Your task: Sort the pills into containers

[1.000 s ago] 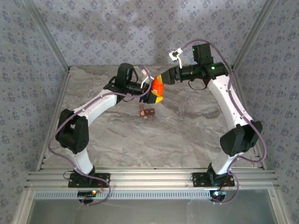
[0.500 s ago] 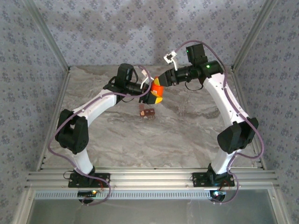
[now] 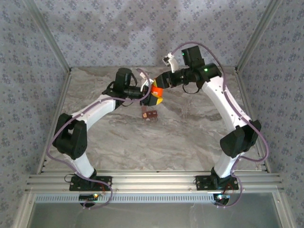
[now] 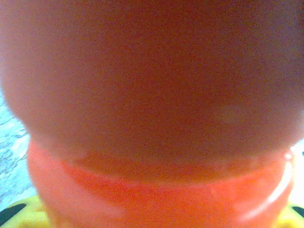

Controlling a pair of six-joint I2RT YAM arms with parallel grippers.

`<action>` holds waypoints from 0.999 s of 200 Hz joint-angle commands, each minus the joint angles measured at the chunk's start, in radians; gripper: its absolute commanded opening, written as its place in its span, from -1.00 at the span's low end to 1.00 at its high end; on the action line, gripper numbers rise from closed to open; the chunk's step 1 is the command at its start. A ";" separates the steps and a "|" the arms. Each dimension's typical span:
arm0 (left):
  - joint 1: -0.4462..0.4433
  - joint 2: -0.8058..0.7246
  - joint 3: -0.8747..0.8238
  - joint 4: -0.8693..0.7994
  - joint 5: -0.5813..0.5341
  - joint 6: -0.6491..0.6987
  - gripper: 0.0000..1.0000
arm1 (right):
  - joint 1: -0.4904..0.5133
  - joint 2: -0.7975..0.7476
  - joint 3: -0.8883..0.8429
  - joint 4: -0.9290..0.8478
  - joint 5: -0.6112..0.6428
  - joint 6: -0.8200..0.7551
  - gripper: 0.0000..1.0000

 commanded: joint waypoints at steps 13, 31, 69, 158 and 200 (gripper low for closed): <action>-0.027 -0.067 -0.003 0.245 -0.091 -0.041 -1.00 | 0.095 -0.022 -0.155 0.117 0.193 0.261 -0.33; -0.028 -0.064 -0.004 0.247 -0.087 -0.047 -1.00 | 0.109 -0.033 -0.179 0.183 0.198 0.294 -0.31; -0.027 -0.058 -0.005 0.246 -0.072 -0.045 -1.00 | 0.094 -0.035 -0.157 0.175 0.139 0.266 -0.07; -0.016 -0.046 0.037 0.183 0.013 -0.015 -1.00 | -0.178 -0.218 -0.292 0.251 -0.319 0.050 0.68; -0.016 -0.037 0.059 0.159 0.072 -0.022 -1.00 | -0.231 -0.167 -0.262 0.332 -0.436 0.057 0.66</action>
